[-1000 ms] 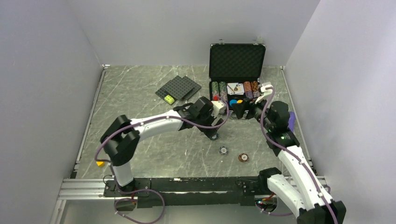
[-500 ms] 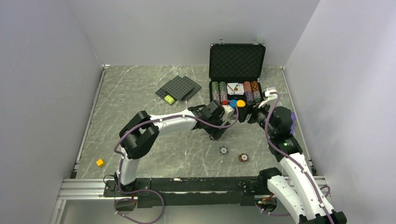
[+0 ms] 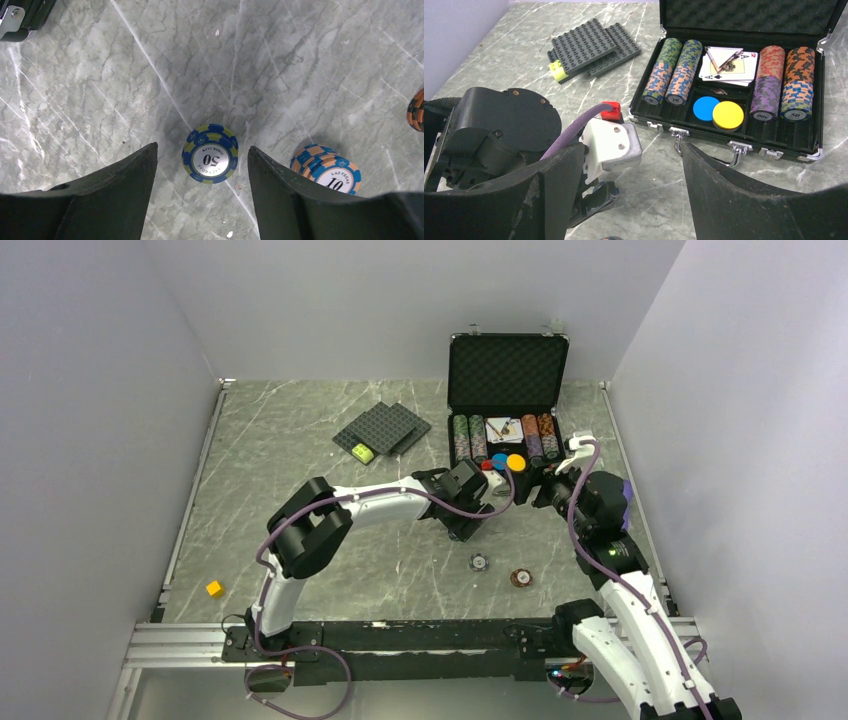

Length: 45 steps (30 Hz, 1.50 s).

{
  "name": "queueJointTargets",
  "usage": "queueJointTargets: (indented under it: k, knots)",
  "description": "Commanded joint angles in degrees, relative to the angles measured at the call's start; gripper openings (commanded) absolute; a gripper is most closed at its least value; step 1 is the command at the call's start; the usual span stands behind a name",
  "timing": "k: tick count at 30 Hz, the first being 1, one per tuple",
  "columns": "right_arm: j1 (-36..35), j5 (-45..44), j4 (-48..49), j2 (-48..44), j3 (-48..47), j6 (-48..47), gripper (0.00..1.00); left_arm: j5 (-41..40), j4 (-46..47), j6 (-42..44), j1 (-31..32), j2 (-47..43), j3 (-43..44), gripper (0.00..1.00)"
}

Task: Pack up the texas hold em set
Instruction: Pick up the poker chip from the center of the board.

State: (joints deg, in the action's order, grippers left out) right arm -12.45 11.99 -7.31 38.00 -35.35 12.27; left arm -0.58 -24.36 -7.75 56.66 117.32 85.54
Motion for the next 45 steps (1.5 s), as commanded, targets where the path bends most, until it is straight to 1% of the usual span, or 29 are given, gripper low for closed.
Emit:
queueJointTargets:
  k: [1,6,17,25,45]
  knots:
    - [-0.3,2.1,3.9,-1.3,-0.1,1.4,0.77,-1.8,-1.7,1.5,0.8,1.8,0.7,0.69]
    - [-0.3,2.3,4.2,-1.6,0.0,1.5,0.77,0.0,-0.9,1.8,1.1,1.8,-0.3,0.68]
    - [-0.3,2.3,4.5,-1.3,0.3,1.5,0.77,0.1,-1.7,3.3,1.5,2.7,-0.4,0.65]
    - [-0.3,2.3,4.7,-1.9,0.4,1.5,0.78,-1.6,-3.0,4.8,2.0,3.5,-0.3,0.58]
    - [-0.3,0.9,4.9,-3.1,1.0,1.5,0.79,-1.3,-5.1,5.2,4.4,4.0,-1.5,0.55]
